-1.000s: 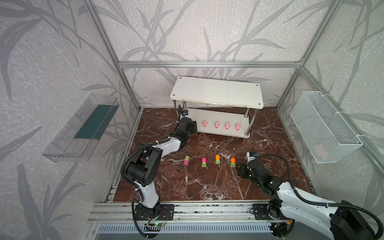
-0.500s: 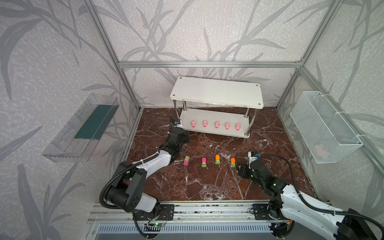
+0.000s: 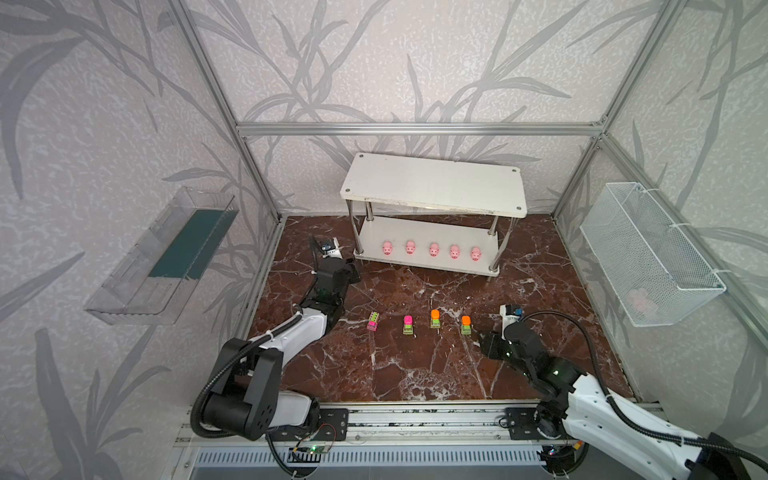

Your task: Place and organize the plastic toys onto the shelf

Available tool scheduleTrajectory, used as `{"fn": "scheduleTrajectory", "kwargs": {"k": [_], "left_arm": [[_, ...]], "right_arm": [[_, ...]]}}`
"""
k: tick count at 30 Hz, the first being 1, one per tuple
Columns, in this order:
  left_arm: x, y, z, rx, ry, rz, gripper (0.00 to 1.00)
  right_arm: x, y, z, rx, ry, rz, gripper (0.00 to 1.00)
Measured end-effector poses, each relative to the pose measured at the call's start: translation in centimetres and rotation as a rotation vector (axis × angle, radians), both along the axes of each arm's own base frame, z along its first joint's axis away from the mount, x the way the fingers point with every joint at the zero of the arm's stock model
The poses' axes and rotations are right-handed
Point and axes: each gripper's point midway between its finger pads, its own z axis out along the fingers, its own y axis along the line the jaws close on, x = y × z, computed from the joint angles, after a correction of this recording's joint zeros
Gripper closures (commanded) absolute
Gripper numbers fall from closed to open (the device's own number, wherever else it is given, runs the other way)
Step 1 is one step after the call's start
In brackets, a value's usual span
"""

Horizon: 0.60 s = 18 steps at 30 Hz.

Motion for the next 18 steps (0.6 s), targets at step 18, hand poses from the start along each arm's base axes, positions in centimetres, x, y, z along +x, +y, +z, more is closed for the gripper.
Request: {"fn": "scheduleTrajectory", "kwargs": {"k": [18], "left_arm": [[8.7,-0.8,-1.2,0.068,-0.108,-0.115,0.28]], "right_arm": [[0.0,-0.3,-0.9,-0.033,0.026,-0.011,0.45]]}}
